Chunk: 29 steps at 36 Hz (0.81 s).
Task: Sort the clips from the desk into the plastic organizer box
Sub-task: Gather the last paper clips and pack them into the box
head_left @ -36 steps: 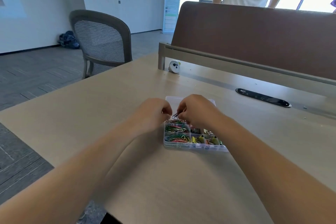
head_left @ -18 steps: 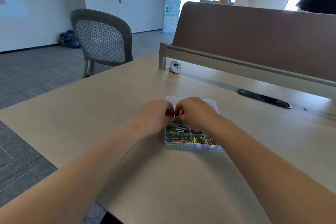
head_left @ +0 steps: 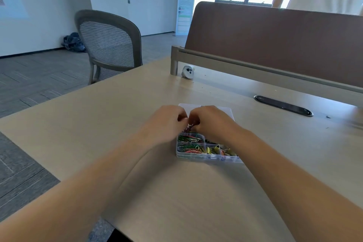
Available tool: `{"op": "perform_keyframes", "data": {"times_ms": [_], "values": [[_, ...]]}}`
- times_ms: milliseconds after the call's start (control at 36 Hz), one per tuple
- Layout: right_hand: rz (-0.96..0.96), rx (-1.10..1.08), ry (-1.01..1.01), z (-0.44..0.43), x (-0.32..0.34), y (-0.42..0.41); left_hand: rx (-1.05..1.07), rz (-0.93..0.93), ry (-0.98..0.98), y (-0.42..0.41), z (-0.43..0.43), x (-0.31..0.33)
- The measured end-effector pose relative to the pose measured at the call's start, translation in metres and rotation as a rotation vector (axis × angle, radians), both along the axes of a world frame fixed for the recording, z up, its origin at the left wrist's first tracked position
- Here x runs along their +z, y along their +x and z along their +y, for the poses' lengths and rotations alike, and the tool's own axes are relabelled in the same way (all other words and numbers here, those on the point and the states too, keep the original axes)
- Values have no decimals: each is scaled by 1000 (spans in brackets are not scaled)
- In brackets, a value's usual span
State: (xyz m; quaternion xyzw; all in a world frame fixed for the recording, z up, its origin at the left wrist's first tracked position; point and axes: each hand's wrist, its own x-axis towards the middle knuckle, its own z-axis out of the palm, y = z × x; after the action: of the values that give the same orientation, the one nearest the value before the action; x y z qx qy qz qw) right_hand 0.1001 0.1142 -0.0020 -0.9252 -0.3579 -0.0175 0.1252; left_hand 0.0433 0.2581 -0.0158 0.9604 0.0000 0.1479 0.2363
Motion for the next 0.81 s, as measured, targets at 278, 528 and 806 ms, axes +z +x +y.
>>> {"op": "perform_keyframes", "data": {"times_ms": [278, 528, 806], "values": [[40, -14, 43, -10, 5, 0, -14, 46, 75, 3, -6, 0], [39, -43, 83, -13, 6, -3, -34, 31, 133, 3, -9, -1], [40, -52, 112, -12, 9, -5, -64, 59, 191, 3, -8, 1]]}}
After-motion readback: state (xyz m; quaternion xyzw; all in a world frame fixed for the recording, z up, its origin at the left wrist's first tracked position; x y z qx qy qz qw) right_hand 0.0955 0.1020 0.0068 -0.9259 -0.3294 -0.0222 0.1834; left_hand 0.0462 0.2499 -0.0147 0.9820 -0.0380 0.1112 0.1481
